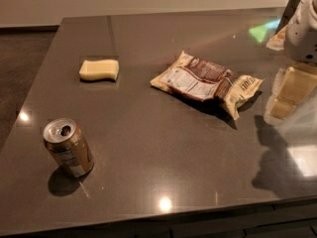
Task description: Pick brown chip bag
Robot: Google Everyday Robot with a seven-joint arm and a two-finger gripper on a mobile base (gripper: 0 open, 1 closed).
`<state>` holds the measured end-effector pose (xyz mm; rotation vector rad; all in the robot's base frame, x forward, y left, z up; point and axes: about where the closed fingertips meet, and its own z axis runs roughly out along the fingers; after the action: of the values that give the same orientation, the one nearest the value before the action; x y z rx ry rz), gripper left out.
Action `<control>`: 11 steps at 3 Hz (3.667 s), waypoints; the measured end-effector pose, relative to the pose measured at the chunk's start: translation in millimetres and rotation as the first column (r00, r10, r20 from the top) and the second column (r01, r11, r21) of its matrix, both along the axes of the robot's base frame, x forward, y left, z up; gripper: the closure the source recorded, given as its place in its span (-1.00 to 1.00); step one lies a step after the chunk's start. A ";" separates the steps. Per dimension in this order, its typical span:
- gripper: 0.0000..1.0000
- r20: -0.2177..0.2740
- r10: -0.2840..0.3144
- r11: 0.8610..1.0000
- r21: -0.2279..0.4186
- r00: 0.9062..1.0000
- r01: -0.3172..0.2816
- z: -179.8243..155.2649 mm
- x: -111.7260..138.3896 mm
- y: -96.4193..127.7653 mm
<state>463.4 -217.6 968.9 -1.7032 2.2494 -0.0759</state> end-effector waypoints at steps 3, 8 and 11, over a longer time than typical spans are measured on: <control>-1.00 -0.088 -0.084 0.988 0.120 0.993 0.095 -72.3 83.9 10.6; -0.16 -0.137 -0.135 0.980 0.129 0.981 0.153 -109.8 118.6 34.1; 1.00 -0.138 -0.163 0.966 0.181 0.977 0.187 -78.6 126.8 28.0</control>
Offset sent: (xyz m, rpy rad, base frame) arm 0.0966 0.0060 -0.0847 0.1473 0.1068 -0.1075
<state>590.2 -189.7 890.3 -1.4422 2.4032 0.2062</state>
